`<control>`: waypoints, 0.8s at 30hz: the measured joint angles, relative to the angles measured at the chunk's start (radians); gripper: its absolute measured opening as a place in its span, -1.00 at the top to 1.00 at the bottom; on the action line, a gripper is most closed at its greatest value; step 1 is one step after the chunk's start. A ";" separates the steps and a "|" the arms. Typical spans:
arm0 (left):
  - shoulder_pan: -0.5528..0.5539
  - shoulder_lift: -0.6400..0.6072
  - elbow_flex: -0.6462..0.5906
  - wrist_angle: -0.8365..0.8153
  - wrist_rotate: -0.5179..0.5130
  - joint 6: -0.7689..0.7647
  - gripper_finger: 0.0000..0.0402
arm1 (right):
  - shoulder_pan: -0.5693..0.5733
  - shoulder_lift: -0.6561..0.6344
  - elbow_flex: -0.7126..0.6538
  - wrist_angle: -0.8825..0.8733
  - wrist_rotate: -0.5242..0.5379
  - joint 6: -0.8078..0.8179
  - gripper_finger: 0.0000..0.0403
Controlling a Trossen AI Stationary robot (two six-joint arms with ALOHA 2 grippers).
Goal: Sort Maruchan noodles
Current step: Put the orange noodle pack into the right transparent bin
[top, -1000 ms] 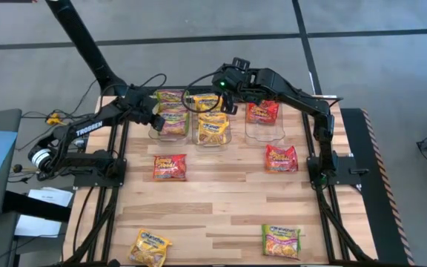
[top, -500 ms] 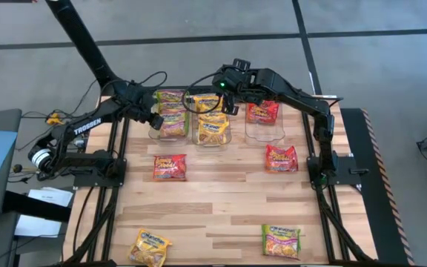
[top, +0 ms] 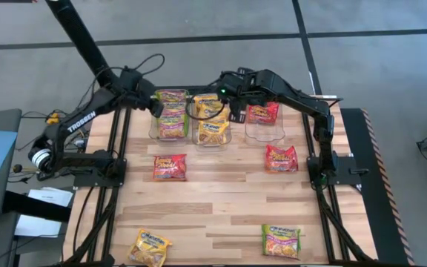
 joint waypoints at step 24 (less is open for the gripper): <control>-0.162 -0.080 0.216 -0.199 0.191 0.150 0.24 | 0.134 -0.039 -0.144 -0.063 -0.587 0.443 0.20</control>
